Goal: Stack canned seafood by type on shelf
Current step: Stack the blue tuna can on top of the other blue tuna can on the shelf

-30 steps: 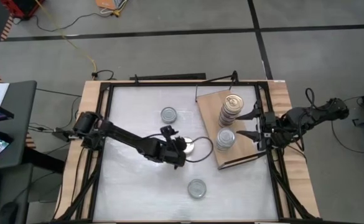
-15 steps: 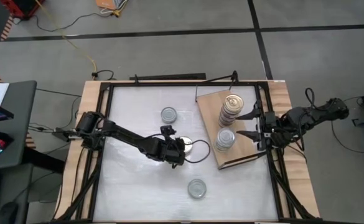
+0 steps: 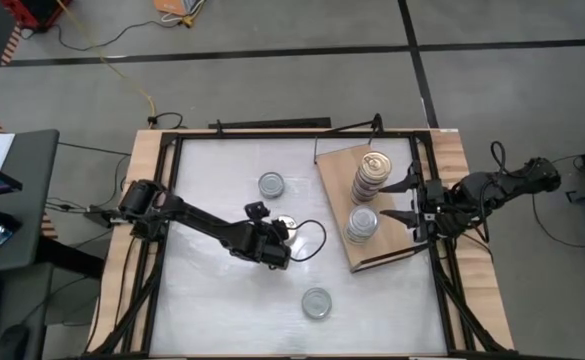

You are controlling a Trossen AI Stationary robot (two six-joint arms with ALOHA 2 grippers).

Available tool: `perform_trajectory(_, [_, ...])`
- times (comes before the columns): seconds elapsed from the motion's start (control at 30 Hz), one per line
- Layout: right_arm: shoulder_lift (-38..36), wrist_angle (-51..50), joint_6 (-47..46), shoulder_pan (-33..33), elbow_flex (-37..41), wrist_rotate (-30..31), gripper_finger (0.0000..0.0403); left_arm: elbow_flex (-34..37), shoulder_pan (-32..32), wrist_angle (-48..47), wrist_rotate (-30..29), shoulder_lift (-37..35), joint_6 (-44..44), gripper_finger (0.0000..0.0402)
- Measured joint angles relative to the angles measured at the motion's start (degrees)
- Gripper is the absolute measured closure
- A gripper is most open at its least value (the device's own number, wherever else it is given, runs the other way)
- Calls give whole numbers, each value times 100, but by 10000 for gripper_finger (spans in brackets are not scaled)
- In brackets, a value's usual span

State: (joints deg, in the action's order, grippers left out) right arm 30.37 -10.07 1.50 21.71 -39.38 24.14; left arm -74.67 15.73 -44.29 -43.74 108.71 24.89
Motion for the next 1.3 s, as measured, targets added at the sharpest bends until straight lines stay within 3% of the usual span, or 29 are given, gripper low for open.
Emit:
perform_trajectory(0.23, [0, -2, -2, 0, 0, -5, 131, 286, -95, 507, 150, -397, -13, 135])
perform_trajectory(0.4, [0, 1, -9, 0, 0, -28, 131, 1298, -507, 1891, 1125, -967, 26, 165])
perform_trajectory(0.53, [0, 31, -1, 0, 0, -28, 131, 2030, -940, 3038, 1992, -1423, 562, 182])
perform_trajectory(0.73, [0, 35, 17, 0, 0, -26, 131, 2447, -1265, 3341, 2596, -1653, 1354, 199])
perform_trajectory(0.9, [0, 31, 17, 0, 0, -24, 131, 2464, -1286, 3522, 2812, -1596, 1431, 225])
perform_trajectory(1.07, [2, 31, 7, 0, 0, -24, 131, 2459, -1284, 3464, 2854, -1594, 1377, 284])
perform_trajectory(1.23, [0, 31, 4, 0, 0, -22, 131, 2454, -1331, 3313, 2841, -1601, 995, 385])
perform_trajectory(1.3, [1, 29, 4, 0, 0, -21, 131, 2498, -1419, 3336, 2830, -1602, 985, 393])
